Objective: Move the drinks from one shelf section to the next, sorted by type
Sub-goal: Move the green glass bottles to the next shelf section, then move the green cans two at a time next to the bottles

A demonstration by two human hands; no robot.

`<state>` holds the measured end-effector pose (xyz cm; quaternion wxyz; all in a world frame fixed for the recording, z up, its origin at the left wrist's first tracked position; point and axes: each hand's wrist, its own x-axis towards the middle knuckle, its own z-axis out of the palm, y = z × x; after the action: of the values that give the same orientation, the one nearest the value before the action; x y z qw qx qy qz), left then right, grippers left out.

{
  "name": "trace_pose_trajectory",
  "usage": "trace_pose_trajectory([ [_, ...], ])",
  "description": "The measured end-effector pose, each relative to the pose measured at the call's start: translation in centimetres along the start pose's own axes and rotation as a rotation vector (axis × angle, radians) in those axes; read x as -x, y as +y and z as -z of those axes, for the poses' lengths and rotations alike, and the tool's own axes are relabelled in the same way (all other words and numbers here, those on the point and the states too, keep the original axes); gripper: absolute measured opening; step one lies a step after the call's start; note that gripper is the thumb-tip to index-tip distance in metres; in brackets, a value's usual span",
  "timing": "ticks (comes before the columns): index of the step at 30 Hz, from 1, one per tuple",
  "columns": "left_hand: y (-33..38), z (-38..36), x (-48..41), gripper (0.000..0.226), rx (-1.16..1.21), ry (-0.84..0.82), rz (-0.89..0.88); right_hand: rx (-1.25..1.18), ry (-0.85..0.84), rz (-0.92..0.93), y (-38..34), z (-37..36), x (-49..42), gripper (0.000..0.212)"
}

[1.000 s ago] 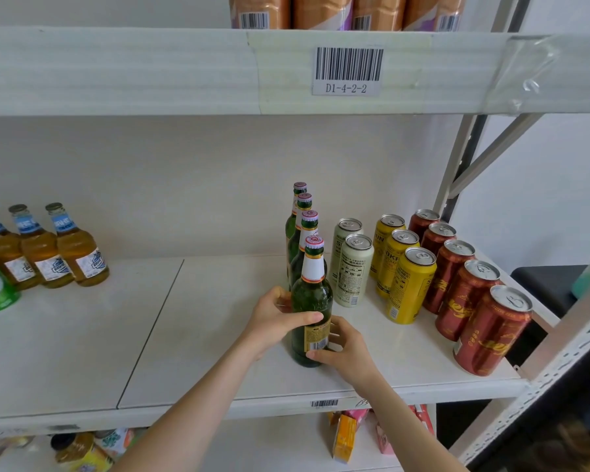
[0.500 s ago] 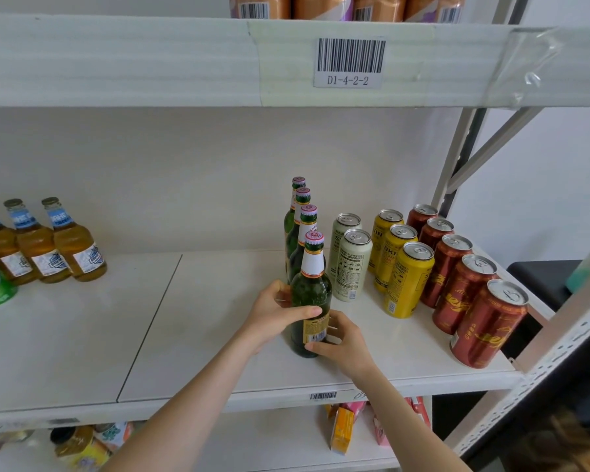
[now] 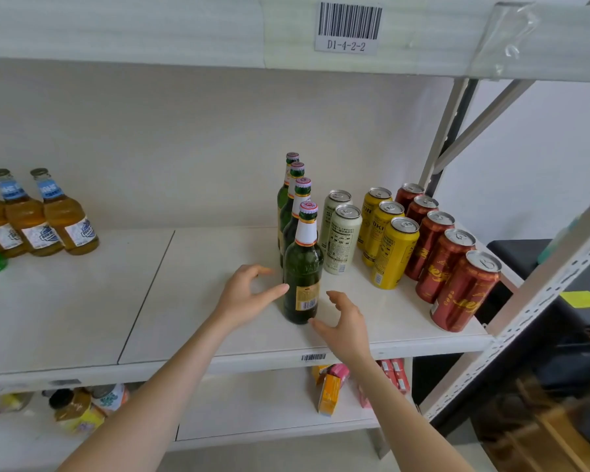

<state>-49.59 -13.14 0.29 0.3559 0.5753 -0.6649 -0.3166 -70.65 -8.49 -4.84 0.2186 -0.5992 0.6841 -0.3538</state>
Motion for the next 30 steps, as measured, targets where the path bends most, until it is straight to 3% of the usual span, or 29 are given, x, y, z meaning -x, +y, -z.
trace_pose_trajectory([
  [9,-3.0,1.5,7.3,0.065,-0.677,0.051,-0.264,0.554,0.006,0.189,-0.6,1.0,5.5,0.073],
  [19,-4.8,4.2,17.5,0.073,-0.898,0.036,-0.215,0.736,-0.022,0.278,-3.2,0.1,13.5,0.075],
  [30,-6.2,10.8,24.0,0.071,-0.980,0.046,-0.232,0.751,-0.019,0.324,-9.2,-2.7,21.2,0.076],
])
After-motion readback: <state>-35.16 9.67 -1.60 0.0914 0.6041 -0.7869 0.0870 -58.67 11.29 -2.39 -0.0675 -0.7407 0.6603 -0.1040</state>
